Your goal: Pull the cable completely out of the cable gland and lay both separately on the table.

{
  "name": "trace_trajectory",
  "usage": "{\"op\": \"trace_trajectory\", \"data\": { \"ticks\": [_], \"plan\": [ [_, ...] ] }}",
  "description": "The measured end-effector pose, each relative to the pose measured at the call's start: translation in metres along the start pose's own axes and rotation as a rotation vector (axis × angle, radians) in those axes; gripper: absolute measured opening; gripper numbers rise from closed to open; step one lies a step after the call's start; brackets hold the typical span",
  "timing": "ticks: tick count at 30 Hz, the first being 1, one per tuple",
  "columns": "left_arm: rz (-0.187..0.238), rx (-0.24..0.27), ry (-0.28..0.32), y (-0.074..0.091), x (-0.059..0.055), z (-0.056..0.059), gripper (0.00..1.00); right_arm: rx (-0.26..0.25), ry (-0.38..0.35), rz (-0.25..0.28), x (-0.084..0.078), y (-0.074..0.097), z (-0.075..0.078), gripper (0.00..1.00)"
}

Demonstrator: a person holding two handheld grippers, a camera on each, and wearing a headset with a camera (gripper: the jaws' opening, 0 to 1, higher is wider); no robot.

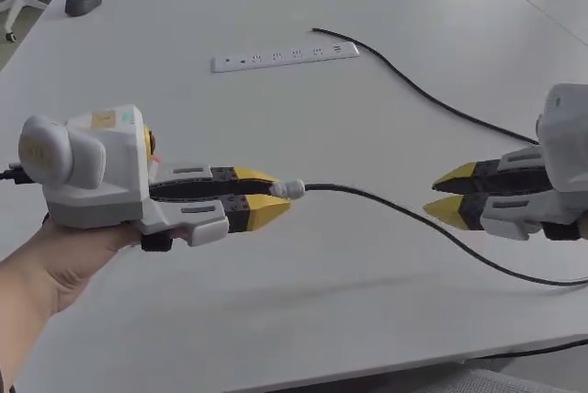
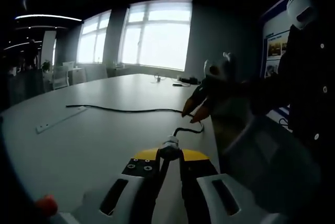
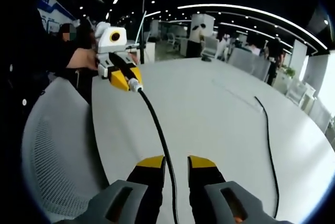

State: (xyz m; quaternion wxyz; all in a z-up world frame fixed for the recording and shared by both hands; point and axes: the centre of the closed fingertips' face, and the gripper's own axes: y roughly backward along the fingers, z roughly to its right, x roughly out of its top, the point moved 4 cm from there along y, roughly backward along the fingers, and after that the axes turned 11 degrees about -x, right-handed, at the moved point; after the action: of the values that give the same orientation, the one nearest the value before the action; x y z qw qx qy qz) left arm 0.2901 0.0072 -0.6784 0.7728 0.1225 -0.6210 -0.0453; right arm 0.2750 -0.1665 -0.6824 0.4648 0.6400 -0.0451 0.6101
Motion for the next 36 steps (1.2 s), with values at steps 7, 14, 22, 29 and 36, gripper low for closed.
{"op": "trace_trajectory", "data": {
  "ticks": [7,14,22,29,36],
  "plan": [
    [0.004,-0.008,-0.013,-0.002,0.006,0.005,0.15,0.06,0.192,0.114,0.054,-0.013,-0.032,0.06],
    [-0.003,-0.017,-0.033,-0.004,0.01,0.008,0.15,0.118,0.289,0.083,0.063,-0.032,-0.048,0.06],
    [-0.007,-0.028,-0.041,-0.005,0.012,0.01,0.15,0.12,0.34,0.057,0.059,-0.041,-0.051,0.02],
    [0.001,-0.031,-0.037,-0.005,0.012,0.01,0.15,0.098,0.341,0.064,0.059,-0.04,-0.049,0.0],
    [0.0,-0.012,-0.041,0.001,0.011,0.005,0.15,0.04,0.322,0.025,0.045,-0.034,-0.033,0.0]
  ]
}}
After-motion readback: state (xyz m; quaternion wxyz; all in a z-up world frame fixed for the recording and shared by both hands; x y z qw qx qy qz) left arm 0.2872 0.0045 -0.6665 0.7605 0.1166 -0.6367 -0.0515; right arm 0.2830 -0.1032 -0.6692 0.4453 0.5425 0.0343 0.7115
